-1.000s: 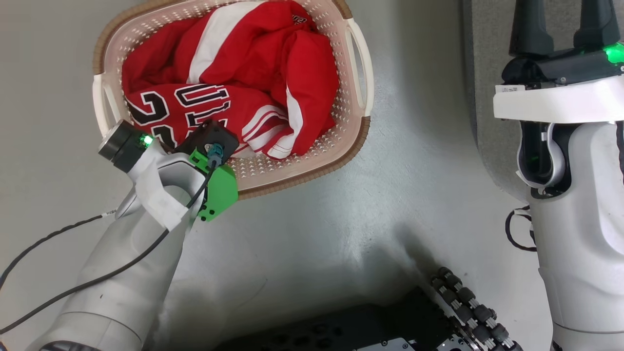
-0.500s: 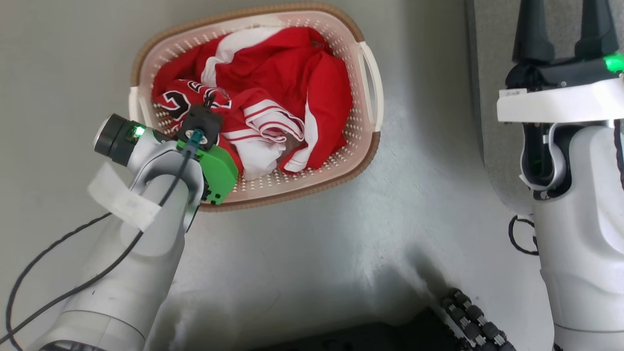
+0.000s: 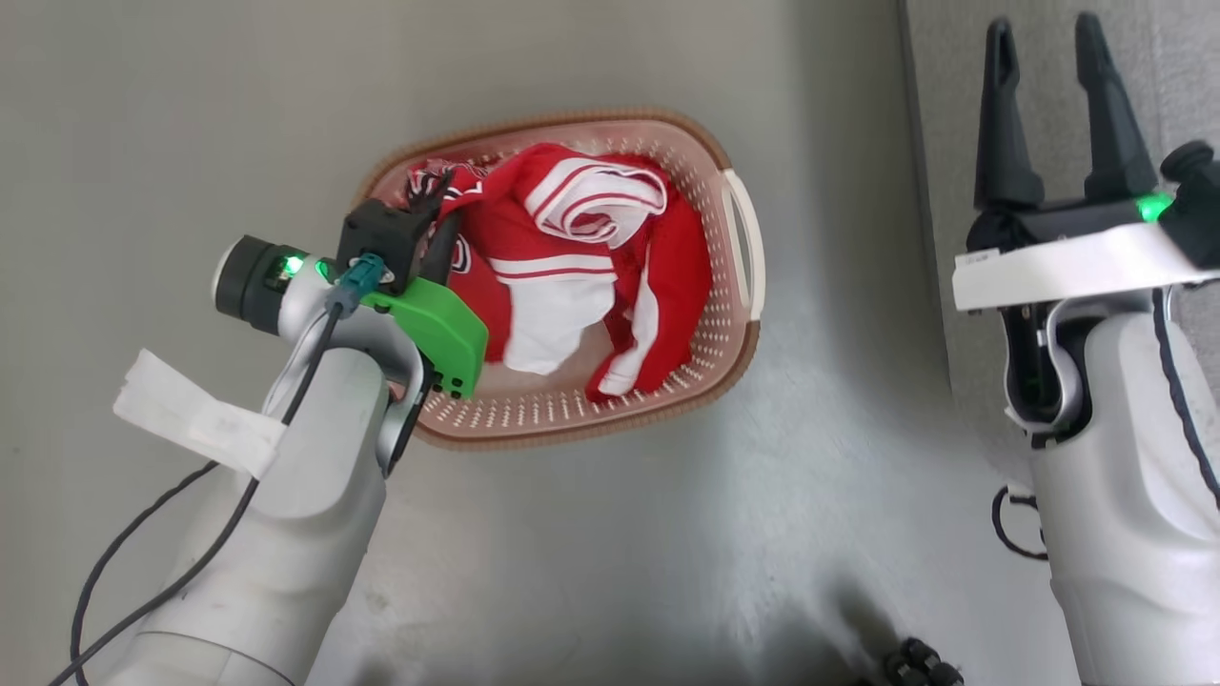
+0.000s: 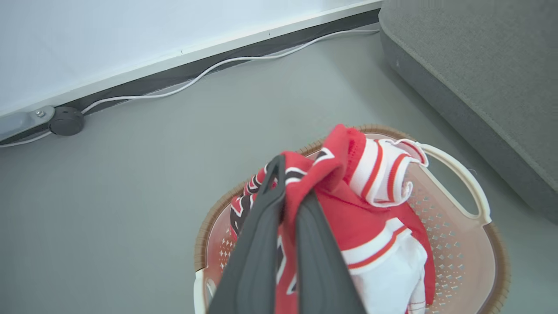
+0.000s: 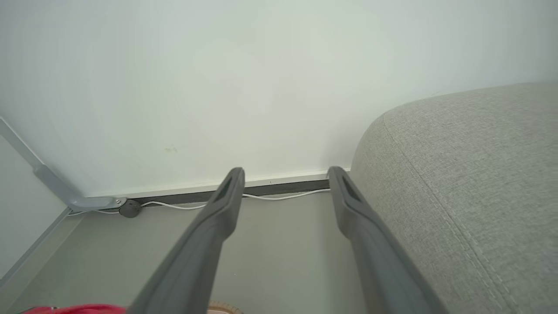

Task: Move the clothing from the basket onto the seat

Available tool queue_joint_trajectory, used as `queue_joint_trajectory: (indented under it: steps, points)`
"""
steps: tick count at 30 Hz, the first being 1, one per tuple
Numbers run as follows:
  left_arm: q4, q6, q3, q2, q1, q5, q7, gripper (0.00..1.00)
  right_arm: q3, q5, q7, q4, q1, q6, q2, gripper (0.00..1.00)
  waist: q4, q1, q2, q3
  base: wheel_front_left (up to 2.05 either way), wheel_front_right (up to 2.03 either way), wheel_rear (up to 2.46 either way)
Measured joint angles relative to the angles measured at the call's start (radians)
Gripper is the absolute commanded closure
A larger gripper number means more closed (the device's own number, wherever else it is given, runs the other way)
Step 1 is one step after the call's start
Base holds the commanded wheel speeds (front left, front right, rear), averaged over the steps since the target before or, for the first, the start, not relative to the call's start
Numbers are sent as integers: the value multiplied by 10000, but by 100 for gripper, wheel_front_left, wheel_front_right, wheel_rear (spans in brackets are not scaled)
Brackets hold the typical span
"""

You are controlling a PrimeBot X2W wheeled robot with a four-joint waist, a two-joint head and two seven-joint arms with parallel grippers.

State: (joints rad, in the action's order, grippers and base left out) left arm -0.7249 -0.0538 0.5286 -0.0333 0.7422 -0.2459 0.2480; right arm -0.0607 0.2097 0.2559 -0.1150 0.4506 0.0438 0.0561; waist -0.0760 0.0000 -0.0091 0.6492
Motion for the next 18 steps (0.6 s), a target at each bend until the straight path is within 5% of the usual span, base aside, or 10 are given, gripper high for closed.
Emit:
queue_joint_trajectory:
  steps: [18]
  points:
    - [943,27,280,2,-479,-1051,6,100,-77,-184,0,-1034,-1258,347,-6,0,577,-1,0,-2535,0,0,0]
